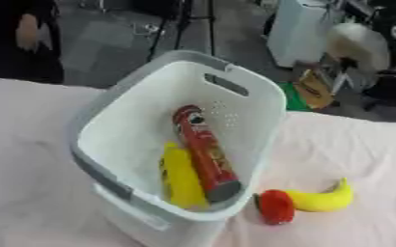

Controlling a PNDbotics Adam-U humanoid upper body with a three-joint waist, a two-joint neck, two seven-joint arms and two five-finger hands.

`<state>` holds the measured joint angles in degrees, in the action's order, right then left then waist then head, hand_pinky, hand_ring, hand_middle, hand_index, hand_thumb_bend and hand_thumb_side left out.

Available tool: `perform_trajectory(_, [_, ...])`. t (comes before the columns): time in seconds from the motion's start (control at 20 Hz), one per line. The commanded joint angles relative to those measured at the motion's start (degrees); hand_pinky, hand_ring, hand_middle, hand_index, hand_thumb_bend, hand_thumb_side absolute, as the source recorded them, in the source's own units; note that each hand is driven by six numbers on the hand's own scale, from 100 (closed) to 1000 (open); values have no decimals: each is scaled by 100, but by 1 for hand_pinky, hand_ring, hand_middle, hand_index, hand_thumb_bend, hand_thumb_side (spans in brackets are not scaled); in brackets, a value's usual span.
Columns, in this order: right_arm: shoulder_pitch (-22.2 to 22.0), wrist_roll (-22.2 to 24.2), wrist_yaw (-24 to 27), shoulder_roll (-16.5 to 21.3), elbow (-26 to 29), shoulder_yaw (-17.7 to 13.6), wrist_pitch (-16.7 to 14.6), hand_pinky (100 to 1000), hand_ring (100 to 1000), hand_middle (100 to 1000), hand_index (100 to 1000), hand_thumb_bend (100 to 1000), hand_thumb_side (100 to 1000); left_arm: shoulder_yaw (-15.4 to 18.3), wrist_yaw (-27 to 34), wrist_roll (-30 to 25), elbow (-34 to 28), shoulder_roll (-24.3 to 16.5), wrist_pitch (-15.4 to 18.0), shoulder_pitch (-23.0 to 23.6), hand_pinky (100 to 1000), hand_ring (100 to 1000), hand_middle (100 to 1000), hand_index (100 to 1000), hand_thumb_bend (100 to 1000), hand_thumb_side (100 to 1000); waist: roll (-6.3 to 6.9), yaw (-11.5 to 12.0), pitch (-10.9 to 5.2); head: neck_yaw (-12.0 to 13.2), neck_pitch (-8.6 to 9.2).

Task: Pick up objects on the table and place them in the box.

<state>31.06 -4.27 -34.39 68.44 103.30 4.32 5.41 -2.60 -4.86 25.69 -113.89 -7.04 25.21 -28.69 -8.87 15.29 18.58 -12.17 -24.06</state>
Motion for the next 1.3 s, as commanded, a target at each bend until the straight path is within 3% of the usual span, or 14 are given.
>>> perform_trajectory(0.05, [196,2,75,101,69,-28,-45,962,920,527,622,100,476,-28,28,-39,-70,-5,5,-95,592,466,602,667,100,962,12,28,-115,-57,84])
perform_trajectory(0.6, [757,90,156,-300,-315,94,-282,960,922,513,614,100,502,-77,70,-117,-70,27,45,-273,591,465,601,667,100,962,-174,576,-28,-353,136])
perform_trajectory(1.05, [999,138,112,-604,-677,190,-655,964,926,510,613,100,537,-73,73,-96,-70,-22,88,-344,593,465,603,668,100,964,-377,845,67,-434,145])
perform_trajectory(1.15, [1011,214,120,-673,-756,234,-812,967,933,518,623,100,574,-69,78,-83,-70,-25,96,-352,593,465,603,669,100,964,-400,879,100,-427,151])
perform_trajectory(1.2, [1008,279,142,-702,-800,257,-910,969,942,542,643,100,647,-65,81,-74,-70,-25,99,-352,594,465,603,669,100,965,-404,892,117,-424,149])
perform_trajectory(1.25, [1012,349,175,-723,-843,264,-1004,969,942,542,643,100,647,-61,83,-67,-70,-26,101,-351,594,465,603,669,100,965,-406,897,127,-420,148])
perform_trajectory(1.3, [1001,440,221,-741,-871,285,-1117,976,962,593,686,100,769,-57,85,-59,-70,-24,103,-347,595,465,604,668,100,965,-407,898,143,-398,145])
